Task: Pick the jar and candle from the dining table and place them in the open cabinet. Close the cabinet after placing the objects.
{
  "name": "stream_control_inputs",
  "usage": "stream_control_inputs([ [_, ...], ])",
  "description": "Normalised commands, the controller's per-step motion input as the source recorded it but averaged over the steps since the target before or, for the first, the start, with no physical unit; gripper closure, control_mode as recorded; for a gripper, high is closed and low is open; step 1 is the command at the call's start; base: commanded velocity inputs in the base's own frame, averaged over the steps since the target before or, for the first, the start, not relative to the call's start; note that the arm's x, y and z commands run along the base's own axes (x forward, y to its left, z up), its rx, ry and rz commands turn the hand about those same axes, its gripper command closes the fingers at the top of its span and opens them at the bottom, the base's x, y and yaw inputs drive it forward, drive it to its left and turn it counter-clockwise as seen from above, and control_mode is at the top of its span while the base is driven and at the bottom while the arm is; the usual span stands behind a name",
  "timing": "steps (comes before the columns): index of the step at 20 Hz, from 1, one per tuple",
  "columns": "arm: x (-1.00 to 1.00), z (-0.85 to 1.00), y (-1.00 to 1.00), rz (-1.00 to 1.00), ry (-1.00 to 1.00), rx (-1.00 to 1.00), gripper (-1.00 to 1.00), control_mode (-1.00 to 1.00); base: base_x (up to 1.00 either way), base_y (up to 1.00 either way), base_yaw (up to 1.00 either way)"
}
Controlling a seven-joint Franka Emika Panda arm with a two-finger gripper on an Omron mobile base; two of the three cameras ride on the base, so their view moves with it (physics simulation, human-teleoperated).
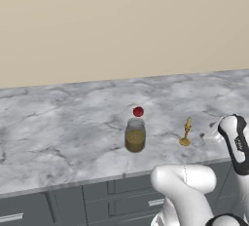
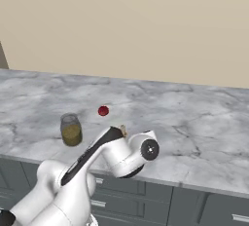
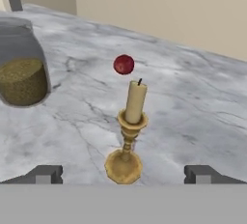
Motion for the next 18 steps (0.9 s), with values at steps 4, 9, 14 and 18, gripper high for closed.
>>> stream_control_inputs([
  [4, 0.4, -0.23, -0.12, 0.02, 0.0, 0.01, -1.0, -1.0, 0.0, 0.0, 0.0],
  [9, 0.35, -0.28, -0.14, 0.02, 0.0, 0.0, -1.0, -1.0, 0.0, 0.0, 0.0],
  [14, 0.01, -0.09, 0.02, 0.03, 0.0, 0.0, -1.0, -1.0, 0.0, 0.0, 0.0],
  [18, -0.1, 0.0, 0.21, 0.04, 0.0, 0.03, -1.0, -1.0, 0.0, 0.0, 0.0],
])
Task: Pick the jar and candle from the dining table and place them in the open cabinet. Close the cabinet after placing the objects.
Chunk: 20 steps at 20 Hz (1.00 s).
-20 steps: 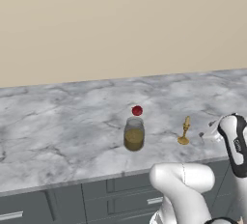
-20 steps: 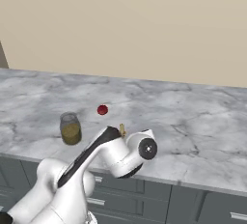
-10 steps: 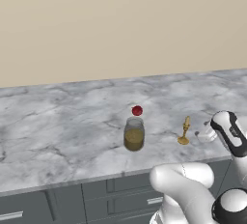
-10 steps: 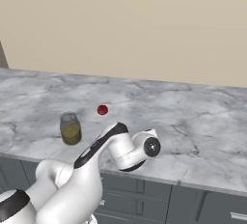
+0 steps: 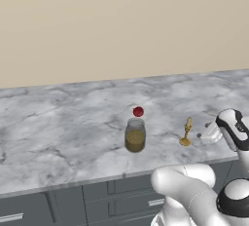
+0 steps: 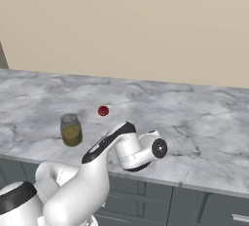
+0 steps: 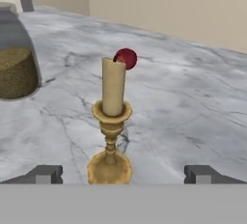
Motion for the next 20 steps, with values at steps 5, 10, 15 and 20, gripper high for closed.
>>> stream_control_inputs([
  [5, -0.02, 0.0, 0.31, 0.03, 0.0, 0.0, -1.0, -1.0, 0.0, 0.0, 0.0],
  [10, 0.0, -0.02, 0.22, 0.01, 0.01, 0.0, -1.0, -1.0, 0.0, 0.0, 0.0],
  [15, 0.12, -0.18, 0.03, 0.01, 0.04, 0.0, -1.0, -1.0, 0.0, 0.0, 0.0],
  [20, 0.25, -0.21, 0.0, 0.01, 0.05, 0.02, -1.0, -1.0, 0.0, 0.0, 0.0],
])
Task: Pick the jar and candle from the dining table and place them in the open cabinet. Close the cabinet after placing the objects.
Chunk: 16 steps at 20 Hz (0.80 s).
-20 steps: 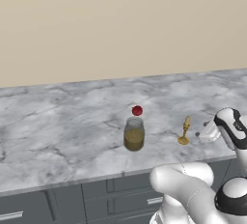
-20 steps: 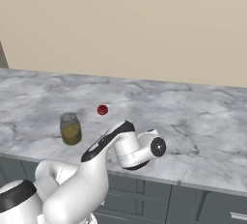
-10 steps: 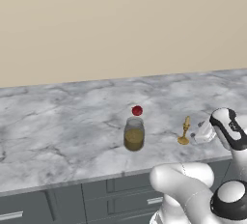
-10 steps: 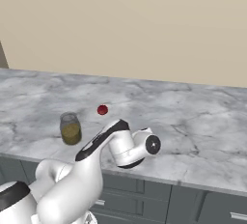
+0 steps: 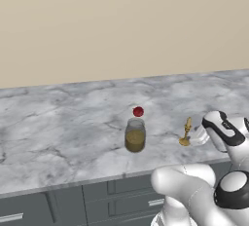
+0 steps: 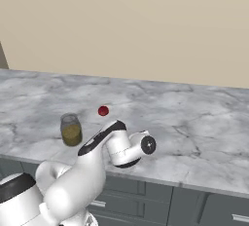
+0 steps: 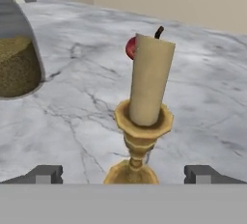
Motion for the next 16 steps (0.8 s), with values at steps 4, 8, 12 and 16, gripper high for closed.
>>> stream_control_inputs([
  [4, 0.27, -0.16, 0.0, 0.02, 0.04, 0.04, -1.0, -1.0, 0.0, 0.0, 0.0],
  [8, 0.25, -0.16, -0.03, 0.03, 0.02, 0.05, -1.0, -1.0, 0.0, 0.0, 0.0],
  [12, 0.21, -0.17, -0.01, 0.02, 0.02, 0.05, -1.0, -1.0, 0.0, 0.0, 0.0],
  [16, 0.13, -0.15, -0.02, 0.02, 0.01, 0.06, -1.0, -1.0, 0.0, 0.0, 0.0],
])
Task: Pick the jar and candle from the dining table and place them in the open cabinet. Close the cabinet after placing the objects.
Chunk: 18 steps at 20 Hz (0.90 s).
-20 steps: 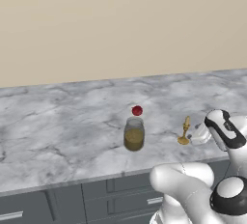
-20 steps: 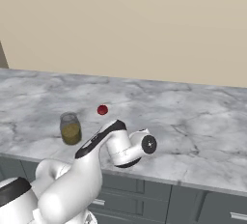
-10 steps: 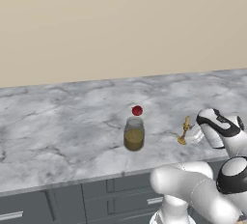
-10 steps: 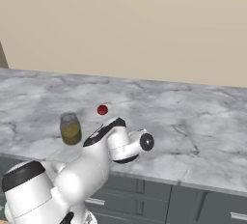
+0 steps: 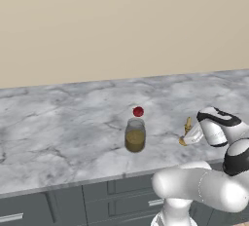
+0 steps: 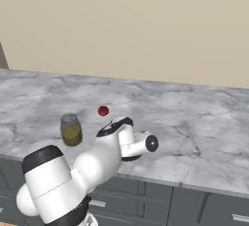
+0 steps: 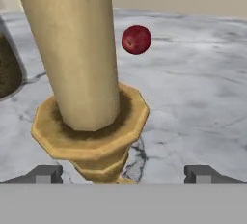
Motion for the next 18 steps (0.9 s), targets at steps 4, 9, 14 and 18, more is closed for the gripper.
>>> stream_control_inputs([
  [4, 0.04, -0.09, 0.0, 0.02, 0.0, 0.07, -1.0, -1.0, 0.0, 0.0, 0.0],
  [9, 0.05, -0.12, 0.04, 0.01, 0.01, 0.03, 1.0, -1.0, 0.0, 0.0, 0.0],
  [14, 0.04, -0.04, 0.02, 0.0, 0.0, 0.02, 1.0, -1.0, 0.0, 0.0, 0.0],
  [18, -0.01, 0.0, 0.0, 0.0, 0.0, 0.01, 1.0, -1.0, 0.0, 0.0, 0.0],
])
